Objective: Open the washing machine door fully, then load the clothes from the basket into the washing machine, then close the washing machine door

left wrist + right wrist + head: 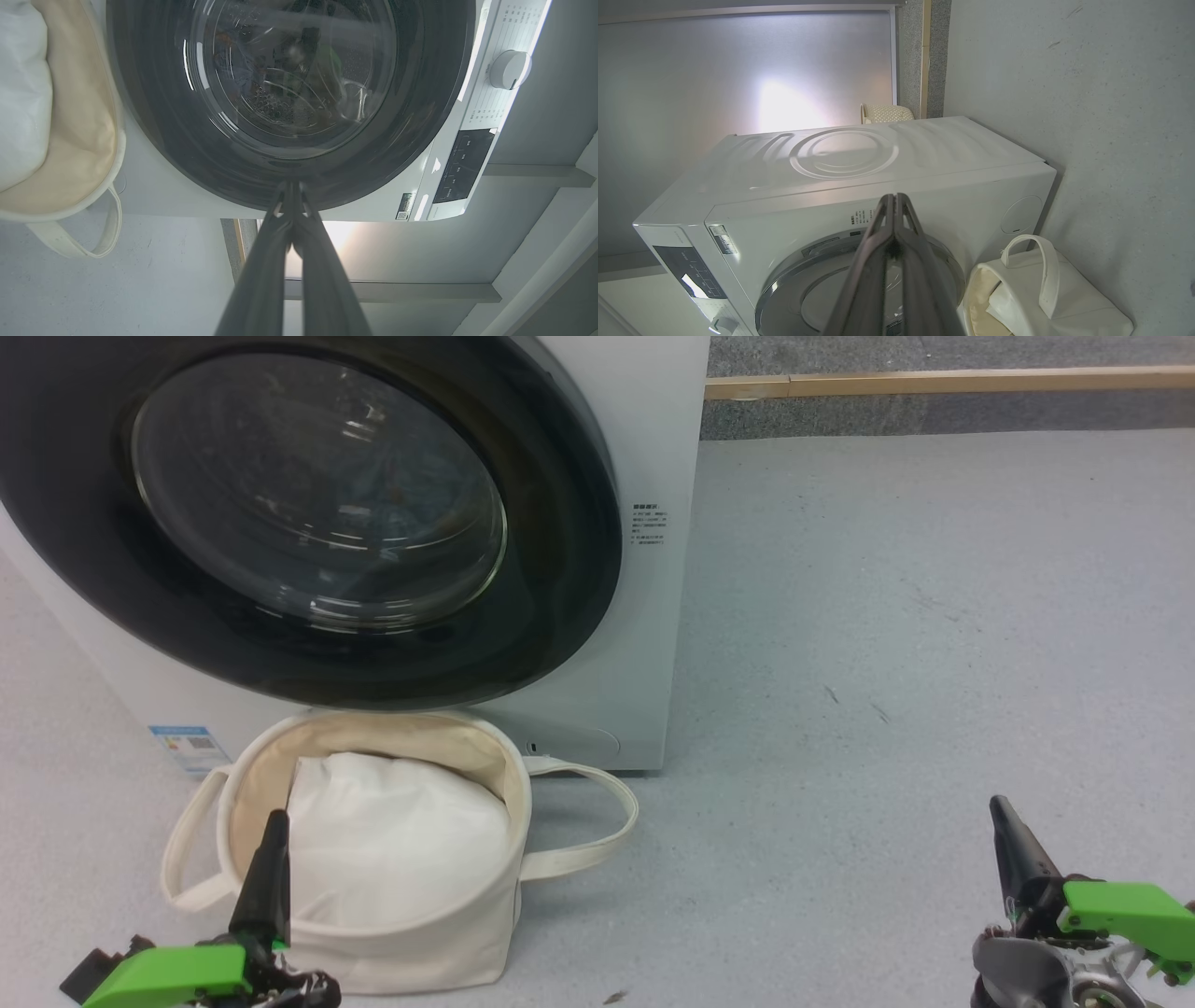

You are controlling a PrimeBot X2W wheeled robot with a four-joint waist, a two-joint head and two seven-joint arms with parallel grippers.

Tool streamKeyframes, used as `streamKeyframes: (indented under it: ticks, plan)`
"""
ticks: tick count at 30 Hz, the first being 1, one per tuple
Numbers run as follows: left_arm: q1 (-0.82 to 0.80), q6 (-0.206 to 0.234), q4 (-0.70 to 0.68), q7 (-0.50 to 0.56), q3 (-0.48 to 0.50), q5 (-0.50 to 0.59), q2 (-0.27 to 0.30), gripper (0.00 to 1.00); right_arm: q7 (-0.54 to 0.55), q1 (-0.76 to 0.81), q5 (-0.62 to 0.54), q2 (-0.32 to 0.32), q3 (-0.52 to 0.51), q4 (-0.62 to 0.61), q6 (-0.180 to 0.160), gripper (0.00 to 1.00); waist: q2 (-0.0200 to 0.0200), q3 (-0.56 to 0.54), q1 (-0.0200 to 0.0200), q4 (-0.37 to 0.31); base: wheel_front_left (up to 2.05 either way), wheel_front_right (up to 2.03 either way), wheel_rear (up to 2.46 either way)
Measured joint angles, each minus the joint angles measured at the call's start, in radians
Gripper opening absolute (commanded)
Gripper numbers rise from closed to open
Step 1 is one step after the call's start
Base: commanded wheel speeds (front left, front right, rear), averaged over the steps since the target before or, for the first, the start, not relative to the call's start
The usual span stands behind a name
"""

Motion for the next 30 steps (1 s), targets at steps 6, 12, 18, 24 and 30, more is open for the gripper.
streamKeyframes:
  ticks: [6,12,18,24,30]
  plan:
    - [0.000,0.002,0.000,0.000,0.000,0.000,0.000,0.00,0.000,0.000,0.000,0.000,0.000,0.000,0.000,0.00,0.0000,0.000,0.0000,0.000,0.00,0.00,0.00]
    - [0.000,0.002,0.000,0.000,0.000,0.000,0.000,0.00,0.000,0.000,0.000,0.000,0.000,0.000,0.000,0.00,0.0000,0.000,0.0000,0.000,0.00,0.00,0.00]
    - [0.000,0.002,0.000,0.000,0.000,0.000,0.000,0.00,0.000,0.000,0.000,0.000,0.000,0.000,0.000,0.00,0.0000,0.000,0.0000,0.000,0.00,0.00,0.00]
    - [0.000,0.002,0.000,0.000,0.000,0.000,0.000,0.00,0.000,0.000,0.000,0.000,0.000,0.000,0.000,0.00,0.0000,0.000,0.0000,0.000,0.00,0.00,0.00]
    - [0.000,0.002,0.000,0.000,0.000,0.000,0.000,0.00,0.000,0.000,0.000,0.000,0.000,0.000,0.000,0.00,0.0000,0.000,0.0000,0.000,0.00,0.00,0.00]
